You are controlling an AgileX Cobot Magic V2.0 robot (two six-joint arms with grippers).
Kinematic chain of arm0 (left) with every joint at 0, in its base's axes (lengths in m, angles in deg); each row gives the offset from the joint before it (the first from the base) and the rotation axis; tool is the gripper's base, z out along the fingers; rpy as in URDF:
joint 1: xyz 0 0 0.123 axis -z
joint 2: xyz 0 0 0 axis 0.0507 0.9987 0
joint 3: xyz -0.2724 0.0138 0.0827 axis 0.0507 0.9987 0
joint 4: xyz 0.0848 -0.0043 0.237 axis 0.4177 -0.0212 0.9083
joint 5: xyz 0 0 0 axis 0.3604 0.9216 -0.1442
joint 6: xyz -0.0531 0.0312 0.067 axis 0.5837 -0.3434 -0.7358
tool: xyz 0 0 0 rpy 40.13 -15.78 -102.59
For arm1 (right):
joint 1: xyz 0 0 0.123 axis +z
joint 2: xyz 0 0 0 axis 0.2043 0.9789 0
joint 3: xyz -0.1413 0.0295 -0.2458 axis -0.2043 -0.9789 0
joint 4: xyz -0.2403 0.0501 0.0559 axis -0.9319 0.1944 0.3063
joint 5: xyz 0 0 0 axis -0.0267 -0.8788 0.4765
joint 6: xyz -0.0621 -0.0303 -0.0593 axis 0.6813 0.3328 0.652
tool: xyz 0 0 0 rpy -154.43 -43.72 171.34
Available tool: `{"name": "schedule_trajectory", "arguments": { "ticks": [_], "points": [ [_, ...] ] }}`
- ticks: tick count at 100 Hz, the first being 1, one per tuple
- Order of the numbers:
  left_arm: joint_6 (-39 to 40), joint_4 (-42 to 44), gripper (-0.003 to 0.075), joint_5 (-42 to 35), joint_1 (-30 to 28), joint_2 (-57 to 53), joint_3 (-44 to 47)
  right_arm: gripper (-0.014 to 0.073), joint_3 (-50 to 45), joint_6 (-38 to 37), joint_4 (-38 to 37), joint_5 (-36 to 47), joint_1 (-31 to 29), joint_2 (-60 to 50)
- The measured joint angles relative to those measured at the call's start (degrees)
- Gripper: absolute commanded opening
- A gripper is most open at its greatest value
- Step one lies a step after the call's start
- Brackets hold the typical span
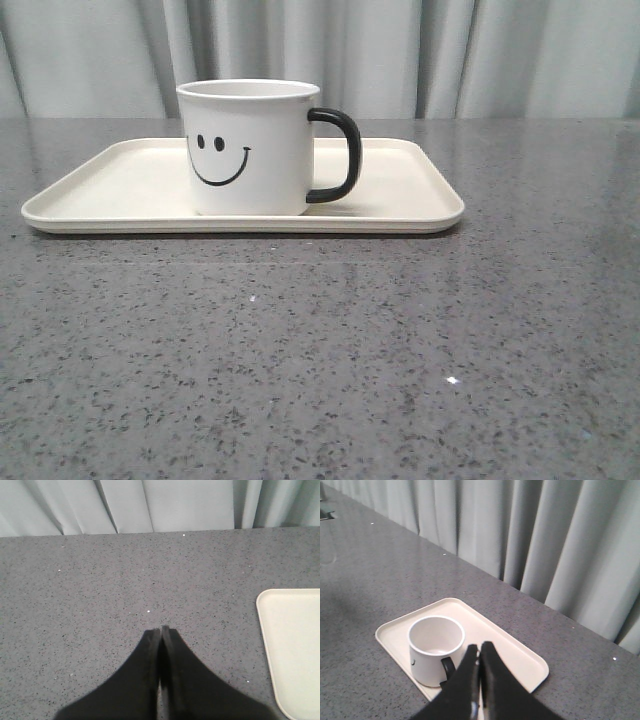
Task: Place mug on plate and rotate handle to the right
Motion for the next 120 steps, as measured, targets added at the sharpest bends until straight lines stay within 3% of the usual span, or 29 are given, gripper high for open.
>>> {"name": "schedule_trajectory", "arguments": {
  "ticks": [24,49,71,120],
  "points": [
    [0.0,-1.14,-0.002,-0.13,0.0,-0.48,0.4,-0.0061,-0.74,-2.48,-1.14,5.24,0.49,-5.39],
    [0.0,-1.14,-0.002,-2.56,0.0,-4.04,5.43,-0.0061,-8.65,-4.31,-1.55,21.71,1.83,-9.05],
    [0.0,-2.39,-0.002,-3.58,0.0,-4.63,7.79,-0.0066,-9.07,-4.39,-0.9,31.04,4.46,-9.05],
    [0.0,-3.07,-0.002,-4.08,0.0,-4.63,7.79,-0.0066,-9.07,-4.53,-0.65,31.54,5.01,-9.05]
  ]
}}
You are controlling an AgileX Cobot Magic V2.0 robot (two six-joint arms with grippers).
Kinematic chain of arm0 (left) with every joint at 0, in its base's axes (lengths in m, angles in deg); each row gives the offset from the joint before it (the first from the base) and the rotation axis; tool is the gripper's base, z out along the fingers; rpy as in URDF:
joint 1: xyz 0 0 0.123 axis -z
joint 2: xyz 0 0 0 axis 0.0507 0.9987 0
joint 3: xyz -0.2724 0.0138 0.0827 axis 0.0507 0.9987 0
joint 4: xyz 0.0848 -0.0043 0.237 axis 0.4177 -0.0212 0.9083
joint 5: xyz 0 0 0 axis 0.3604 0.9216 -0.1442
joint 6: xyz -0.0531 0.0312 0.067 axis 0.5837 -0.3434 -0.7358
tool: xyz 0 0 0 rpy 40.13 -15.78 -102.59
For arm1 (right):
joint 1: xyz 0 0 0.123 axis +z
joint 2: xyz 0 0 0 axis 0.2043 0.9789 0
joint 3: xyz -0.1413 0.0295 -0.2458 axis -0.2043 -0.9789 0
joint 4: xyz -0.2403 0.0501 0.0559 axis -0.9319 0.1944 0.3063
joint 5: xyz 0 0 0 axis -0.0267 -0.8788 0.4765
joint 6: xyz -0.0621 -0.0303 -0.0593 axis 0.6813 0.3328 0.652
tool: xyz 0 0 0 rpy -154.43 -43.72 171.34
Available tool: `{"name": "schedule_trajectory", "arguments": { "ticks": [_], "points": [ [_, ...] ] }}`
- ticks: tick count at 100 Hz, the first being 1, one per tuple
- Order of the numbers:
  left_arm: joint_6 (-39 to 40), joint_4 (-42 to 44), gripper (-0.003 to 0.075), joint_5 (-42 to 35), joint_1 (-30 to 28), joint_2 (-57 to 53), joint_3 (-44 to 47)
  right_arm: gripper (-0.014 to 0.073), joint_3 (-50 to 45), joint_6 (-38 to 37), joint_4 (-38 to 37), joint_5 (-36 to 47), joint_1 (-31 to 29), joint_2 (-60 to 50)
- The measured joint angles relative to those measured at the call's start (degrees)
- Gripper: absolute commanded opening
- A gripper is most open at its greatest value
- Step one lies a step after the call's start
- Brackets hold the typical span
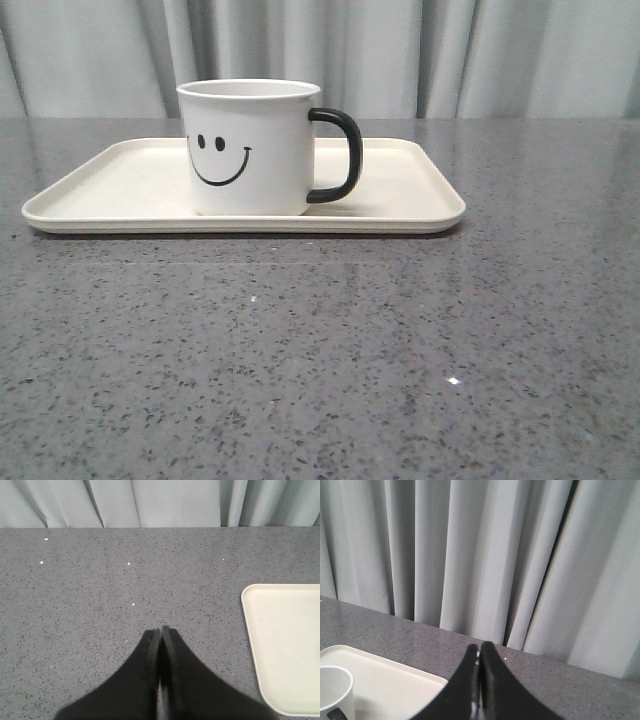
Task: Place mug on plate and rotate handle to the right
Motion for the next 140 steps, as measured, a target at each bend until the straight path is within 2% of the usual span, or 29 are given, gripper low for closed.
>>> {"name": "schedule_trajectory", "arguments": {
  "ticks": [66,93,105,123,140],
  "points": [
    [0.0,-0.05,-0.002,-1.33,0.0,5.33,0.13,-0.0066,0.0,-0.12,0.09,-0.12,0.0,0.0],
    [-2.77,-0.05,-0.002,-9.72,0.34,1.11,1.52,-0.0066,0.0,-0.12,0.09,-0.12,0.0,0.0],
    [-4.56,-0.05,-0.002,-18.97,2.2,-7.72,7.34,-0.0066,0.0,-0.12,0.09,-0.12,0.0,0.0],
    [-6.81,-0.05,-0.002,-37.16,5.56,-22.38,23.71,-0.0066,0.0,-0.12,0.09,-0.12,0.0,0.0],
    [-7.13,0.15,-0.002,-42.92,6.25,-34.78,39.07,-0.0066,0.0,-0.12,0.09,-0.12,0.0,0.0]
  ]
}}
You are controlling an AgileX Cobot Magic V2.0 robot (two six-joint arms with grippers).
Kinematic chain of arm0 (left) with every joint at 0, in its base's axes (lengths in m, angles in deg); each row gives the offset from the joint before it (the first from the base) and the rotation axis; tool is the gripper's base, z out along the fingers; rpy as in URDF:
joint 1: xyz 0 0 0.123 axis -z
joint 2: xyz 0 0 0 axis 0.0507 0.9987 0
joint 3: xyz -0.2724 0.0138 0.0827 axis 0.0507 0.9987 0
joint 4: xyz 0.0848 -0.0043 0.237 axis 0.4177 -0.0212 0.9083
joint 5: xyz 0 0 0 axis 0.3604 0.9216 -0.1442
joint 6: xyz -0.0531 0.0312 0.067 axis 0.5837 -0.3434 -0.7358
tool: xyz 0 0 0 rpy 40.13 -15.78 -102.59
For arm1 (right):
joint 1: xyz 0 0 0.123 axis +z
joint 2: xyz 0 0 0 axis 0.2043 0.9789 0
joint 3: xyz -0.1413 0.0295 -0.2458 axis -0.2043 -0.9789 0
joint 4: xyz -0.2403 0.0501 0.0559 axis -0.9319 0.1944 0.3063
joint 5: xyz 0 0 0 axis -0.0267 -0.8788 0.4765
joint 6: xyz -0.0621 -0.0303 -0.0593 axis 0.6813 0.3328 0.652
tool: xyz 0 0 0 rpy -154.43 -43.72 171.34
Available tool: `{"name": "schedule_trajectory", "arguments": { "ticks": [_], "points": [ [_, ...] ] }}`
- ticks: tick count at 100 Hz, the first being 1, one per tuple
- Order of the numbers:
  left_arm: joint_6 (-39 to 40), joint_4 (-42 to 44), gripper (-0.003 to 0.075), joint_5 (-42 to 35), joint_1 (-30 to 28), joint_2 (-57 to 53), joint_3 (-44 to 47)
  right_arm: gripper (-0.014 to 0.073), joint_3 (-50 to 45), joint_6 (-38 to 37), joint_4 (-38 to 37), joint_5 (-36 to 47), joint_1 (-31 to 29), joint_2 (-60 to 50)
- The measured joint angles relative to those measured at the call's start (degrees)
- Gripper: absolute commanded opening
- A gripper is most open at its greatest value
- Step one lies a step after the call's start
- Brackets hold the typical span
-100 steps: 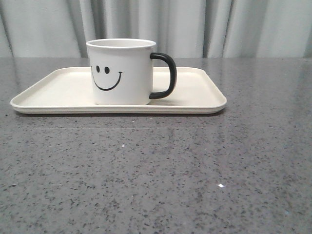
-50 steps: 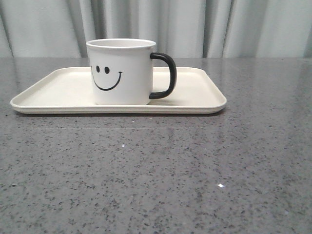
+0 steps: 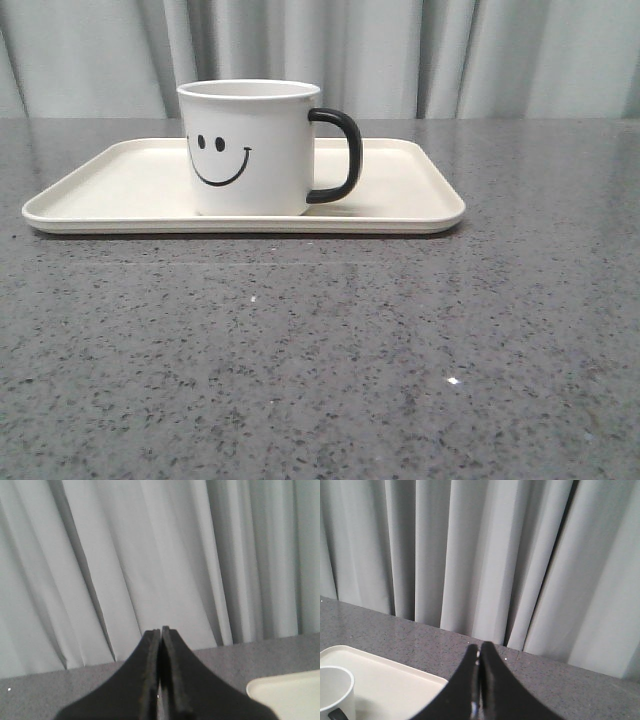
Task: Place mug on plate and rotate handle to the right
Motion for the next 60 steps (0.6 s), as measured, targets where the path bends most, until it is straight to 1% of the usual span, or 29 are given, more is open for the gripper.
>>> {"name": "schedule_trajectory", "arguments": {
  "ticks": [12,26,38,60],
  "points": [
    [0.0,0.0,-0.002,-1.16,0.0,-6.84,9.55,-0.0066,0.0,0.0,0.0,0.0,0.0,0.0],
    [0.0,-0.51,-0.002,-2.64,0.0,-13.09,17.77,-0.0066,0.0,0.0,0.0,0.0,0.0,0.0],
    [0.0,-1.29,-0.002,-3.36,0.0,-16.6,22.47,-0.0066,0.0,0.0,0.0,0.0,0.0,0.0],
    [0.0,-2.09,-0.002,-4.66,0.0,-16.7,27.59,-0.0066,-0.07,0.0,0.0,0.0,0.0,-0.04]
  ]
}}
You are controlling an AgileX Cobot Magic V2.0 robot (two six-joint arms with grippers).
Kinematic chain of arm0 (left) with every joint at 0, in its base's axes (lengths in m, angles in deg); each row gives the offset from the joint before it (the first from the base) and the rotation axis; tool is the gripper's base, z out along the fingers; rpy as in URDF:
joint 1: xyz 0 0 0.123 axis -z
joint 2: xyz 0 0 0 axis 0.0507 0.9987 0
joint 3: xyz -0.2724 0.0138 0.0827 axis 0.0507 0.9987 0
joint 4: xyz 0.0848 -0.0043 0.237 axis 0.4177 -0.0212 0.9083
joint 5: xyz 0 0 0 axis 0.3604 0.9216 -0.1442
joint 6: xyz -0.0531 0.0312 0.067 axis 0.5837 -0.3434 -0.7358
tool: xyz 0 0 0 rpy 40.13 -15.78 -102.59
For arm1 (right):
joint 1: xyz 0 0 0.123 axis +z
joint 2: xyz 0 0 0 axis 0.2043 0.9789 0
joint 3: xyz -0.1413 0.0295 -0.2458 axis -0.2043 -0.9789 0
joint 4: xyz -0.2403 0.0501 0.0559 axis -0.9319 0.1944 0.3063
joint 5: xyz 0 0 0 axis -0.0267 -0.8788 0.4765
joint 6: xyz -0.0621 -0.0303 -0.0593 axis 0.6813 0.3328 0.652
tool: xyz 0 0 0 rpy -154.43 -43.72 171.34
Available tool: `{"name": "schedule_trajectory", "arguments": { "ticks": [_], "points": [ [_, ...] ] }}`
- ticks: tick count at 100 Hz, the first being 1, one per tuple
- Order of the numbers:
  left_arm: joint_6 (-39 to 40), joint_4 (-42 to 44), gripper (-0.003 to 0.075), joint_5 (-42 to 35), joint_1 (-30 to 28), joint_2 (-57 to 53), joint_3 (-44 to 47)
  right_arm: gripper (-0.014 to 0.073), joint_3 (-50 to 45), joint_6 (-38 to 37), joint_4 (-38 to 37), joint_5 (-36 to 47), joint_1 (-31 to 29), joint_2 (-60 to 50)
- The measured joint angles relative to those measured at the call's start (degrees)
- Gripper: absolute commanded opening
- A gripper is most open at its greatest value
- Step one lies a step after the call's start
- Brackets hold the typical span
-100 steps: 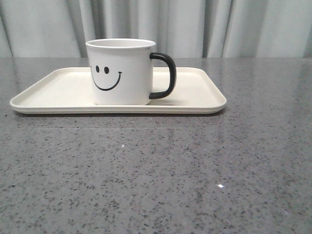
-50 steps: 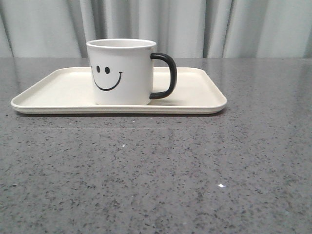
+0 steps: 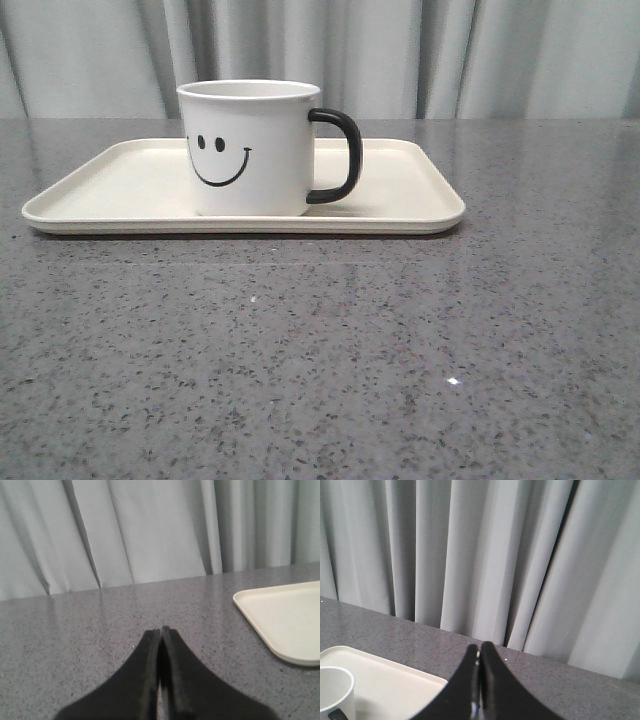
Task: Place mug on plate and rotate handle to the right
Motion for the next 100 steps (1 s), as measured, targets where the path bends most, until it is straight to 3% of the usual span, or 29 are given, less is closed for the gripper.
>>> {"name": "schedule_trajectory", "arguments": {
  "ticks": [100],
  "points": [
    [0.0,0.42,-0.002,-1.94,0.22,0.0,2.42,-0.0066,0.0,0.0,0.0,0.0,0.0,0.0]
  ]
}}
